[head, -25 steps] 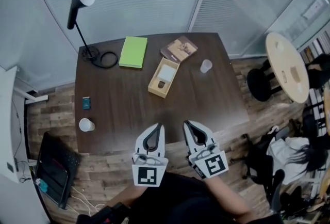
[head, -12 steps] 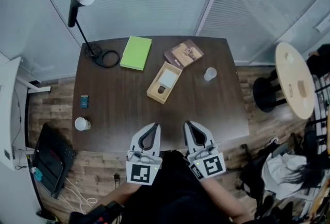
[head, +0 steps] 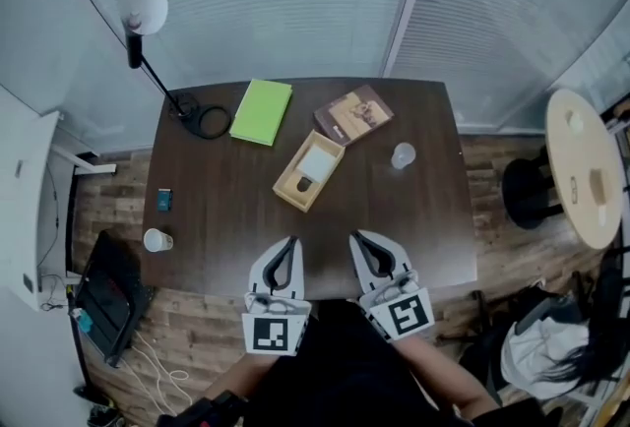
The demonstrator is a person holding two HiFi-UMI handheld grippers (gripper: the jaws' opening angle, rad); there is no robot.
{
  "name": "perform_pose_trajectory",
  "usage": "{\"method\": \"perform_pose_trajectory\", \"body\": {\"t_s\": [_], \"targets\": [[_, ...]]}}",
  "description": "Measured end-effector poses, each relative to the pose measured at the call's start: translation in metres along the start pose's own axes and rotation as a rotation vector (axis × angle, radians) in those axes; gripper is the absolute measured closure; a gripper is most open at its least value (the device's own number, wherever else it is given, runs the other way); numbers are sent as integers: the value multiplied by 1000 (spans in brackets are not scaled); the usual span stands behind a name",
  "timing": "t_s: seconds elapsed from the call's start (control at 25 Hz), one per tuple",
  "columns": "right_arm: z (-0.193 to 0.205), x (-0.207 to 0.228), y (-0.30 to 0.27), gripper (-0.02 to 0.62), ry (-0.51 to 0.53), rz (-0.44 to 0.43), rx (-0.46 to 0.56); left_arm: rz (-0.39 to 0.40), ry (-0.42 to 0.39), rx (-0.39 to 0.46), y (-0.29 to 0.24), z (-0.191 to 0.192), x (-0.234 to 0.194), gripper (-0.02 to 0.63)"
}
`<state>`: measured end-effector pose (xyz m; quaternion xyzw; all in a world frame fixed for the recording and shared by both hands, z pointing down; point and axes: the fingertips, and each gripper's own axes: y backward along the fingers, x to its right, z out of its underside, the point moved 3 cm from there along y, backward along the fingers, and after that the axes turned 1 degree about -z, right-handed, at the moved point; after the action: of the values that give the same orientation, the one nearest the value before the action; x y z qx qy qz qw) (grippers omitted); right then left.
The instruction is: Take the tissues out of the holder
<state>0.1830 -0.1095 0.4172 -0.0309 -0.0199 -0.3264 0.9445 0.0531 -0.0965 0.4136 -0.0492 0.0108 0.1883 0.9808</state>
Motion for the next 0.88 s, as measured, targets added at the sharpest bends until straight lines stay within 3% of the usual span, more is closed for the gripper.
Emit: {"method": "perform_pose_trajectory", "body": {"t_s": [0.36,0.88], "targets": [[16,13,-45,592,-49,-41,-89,41,35,-9,-29,5,-12,611],[39,41,-141,592,44,-133,-306,12,84,21,-69,6,-78,611]]}}
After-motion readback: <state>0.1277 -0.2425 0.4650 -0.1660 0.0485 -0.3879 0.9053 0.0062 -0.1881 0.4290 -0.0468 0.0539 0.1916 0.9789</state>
